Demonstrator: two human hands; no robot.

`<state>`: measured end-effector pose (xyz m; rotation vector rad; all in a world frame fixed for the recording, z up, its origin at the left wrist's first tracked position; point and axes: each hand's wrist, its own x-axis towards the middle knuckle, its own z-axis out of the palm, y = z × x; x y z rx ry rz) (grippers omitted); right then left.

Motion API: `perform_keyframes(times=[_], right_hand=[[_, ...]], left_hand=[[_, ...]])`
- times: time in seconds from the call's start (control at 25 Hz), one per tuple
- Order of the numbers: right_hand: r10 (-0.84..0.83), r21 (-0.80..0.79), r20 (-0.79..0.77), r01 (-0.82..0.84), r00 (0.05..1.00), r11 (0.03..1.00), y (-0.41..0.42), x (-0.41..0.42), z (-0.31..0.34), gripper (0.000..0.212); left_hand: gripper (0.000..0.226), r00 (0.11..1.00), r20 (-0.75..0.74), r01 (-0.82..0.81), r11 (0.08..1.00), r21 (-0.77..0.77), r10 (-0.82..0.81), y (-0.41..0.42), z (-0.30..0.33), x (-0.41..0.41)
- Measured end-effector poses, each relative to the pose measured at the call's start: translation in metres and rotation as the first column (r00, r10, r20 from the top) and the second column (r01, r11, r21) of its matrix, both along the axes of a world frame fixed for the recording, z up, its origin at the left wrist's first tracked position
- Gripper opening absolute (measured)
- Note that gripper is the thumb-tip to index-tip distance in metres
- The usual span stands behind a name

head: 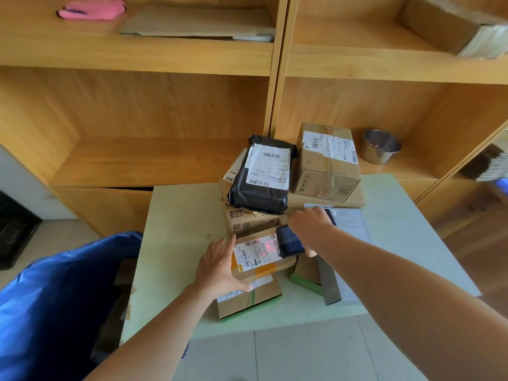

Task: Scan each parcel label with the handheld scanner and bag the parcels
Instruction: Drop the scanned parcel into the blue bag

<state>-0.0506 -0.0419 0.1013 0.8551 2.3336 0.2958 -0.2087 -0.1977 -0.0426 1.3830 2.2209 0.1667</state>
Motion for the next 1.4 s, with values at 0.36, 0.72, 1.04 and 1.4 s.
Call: perform_keyframes(times=[0.36,0.72,1.04,1.4], right_hand=[[-0.014,0.076,-0.002,0.014,1.000,0.997,0.012,0.000,-0.002,0.035],[0.013,-0.048,-0.080,-0.017,0.997,0.999,-0.014,-0.040,-0.002,0.042],[-0.028,-0.040,-0.013,0.027,1.000,0.999,-0.014,-0.030,0.001,0.041],[-0.166,-0.147,-0.042,0.159,0.985,0.976,-0.022,-0.022,0.000,0.061]], left_hand=[[0.142,0.998,-0.067,0.018,0.999,0.031,-0.016,0.005,-0.005,-0.005],[0.138,1.000,-0.001,-0.016,0.997,0.073,0.017,-0.016,-0.003,-0.020],[0.135,1.000,0.029,-0.010,0.996,0.087,0.008,-0.022,-0.001,-0.025],[0.137,0.988,-0.131,0.085,0.996,0.004,-0.084,-0.028,0.006,-0.042]])
